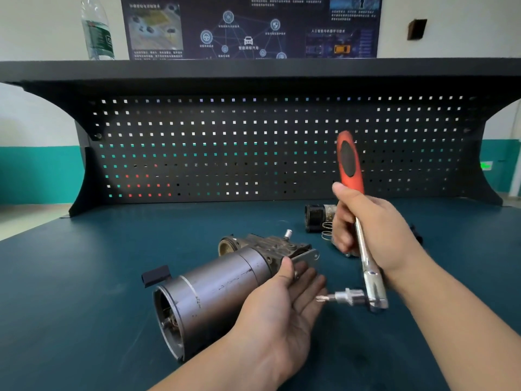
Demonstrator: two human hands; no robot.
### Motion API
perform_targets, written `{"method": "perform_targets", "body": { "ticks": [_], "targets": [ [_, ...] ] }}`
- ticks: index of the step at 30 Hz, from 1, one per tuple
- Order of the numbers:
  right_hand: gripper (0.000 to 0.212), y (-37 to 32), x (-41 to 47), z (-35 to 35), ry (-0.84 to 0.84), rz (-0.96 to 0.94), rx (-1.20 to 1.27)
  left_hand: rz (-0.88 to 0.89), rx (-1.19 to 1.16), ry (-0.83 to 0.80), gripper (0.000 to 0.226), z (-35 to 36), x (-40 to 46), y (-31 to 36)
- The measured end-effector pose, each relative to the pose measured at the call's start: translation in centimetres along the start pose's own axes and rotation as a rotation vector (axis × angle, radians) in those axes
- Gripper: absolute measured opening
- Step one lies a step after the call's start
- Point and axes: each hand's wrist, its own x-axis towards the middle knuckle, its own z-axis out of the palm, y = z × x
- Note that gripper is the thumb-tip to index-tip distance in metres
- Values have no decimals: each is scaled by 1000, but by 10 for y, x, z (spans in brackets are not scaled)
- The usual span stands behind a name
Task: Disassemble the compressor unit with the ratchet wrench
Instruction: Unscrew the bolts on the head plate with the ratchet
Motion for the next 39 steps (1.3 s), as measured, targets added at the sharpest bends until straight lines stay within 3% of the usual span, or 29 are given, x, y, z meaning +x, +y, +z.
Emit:
{"method": "perform_targets", "body": {
  "ticks": [3, 7, 10, 16, 20, 22, 24, 27, 30, 33, 39],
  "targets": [
    [45, -8, -5, -6, -242, 295, -31, 5, 46, 10, 29, 0, 0, 0],
    [24, -7, -16, -1, -464, 294, -379, 6, 121, -18, 30, -1, 0, 0],
    [20, -3, -17, 9, -428, 237, -542, 0, 157, -23, 30, -3, 2, 0],
    [20, 8, -13, 8, -397, 331, -559, -30, 210, -11, 30, -5, 4, 2],
    [20, 12, -7, 2, -383, 482, -361, -33, 224, -15, 35, -6, 6, 5],
    [14, 12, 1, -13, -290, 569, -116, -10, 234, -9, 38, -5, 7, 6],
    [9, 11, 11, -36, -85, 592, 25, 26, 265, 5, 37, -4, 6, 6],
    [11, 23, 21, -76, 265, 550, -58, 61, 325, 3, 33, -2, 4, 4],
    [11, 45, 24, -104, 479, 566, -288, 88, 337, -3, 33, -1, 3, 3],
    [12, 59, 32, -108, 560, 593, -351, 98, 341, 2, 32, 0, 4, 3],
    [13, 76, 38, -106, 544, 572, -483, 97, 365, 13, 29, -1, 3, 5]
  ]
}}
